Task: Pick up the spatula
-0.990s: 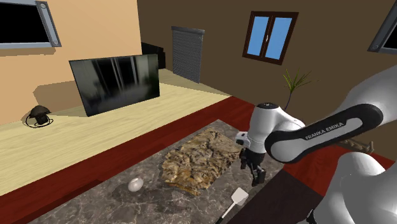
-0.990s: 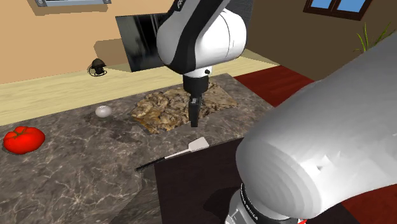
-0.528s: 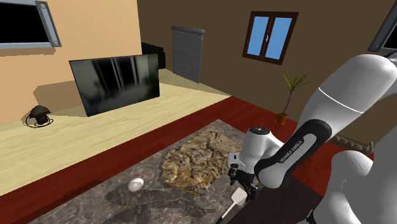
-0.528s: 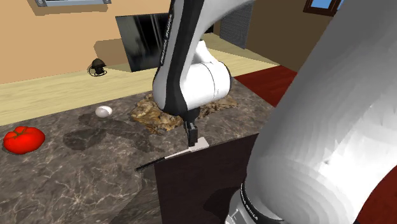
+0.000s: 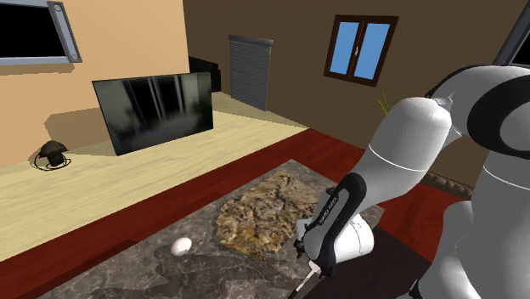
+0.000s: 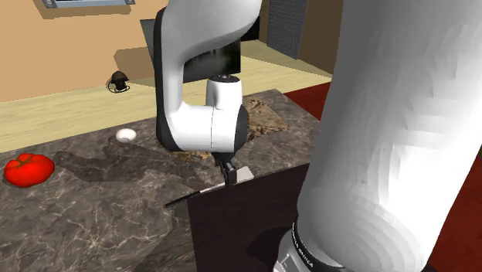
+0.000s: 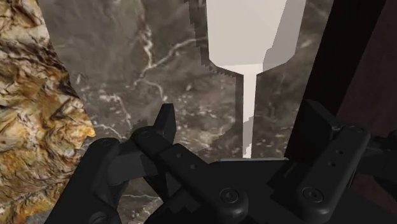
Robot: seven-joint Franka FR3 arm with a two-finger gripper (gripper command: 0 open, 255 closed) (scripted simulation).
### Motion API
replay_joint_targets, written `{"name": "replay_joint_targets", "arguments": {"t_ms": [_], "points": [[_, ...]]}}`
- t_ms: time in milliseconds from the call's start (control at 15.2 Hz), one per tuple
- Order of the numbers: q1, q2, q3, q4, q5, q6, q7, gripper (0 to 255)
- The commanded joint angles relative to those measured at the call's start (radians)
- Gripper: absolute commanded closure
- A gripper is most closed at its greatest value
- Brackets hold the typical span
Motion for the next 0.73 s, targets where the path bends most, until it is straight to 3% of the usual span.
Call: {"name": "replay_joint_targets", "arguments": {"t_ms": [0, 132, 198, 264, 396, 660], "points": [[-0.081, 0.064, 0.102, 0.020, 0.126, 0.029, -0.114, 0], [-0.158, 0.108, 0.181, 0.042, 0.181, 0.063, -0.172, 0], [-0.164, 0.108, 0.186, 0.041, 0.174, 0.064, -0.167, 0], [-0.159, 0.110, 0.186, 0.043, 0.174, 0.064, -0.161, 255], [-0.095, 0.088, 0.113, 0.036, 0.121, 0.038, -0.112, 255], [-0.089, 0.079, 0.115, 0.027, 0.122, 0.037, -0.105, 255]]}}
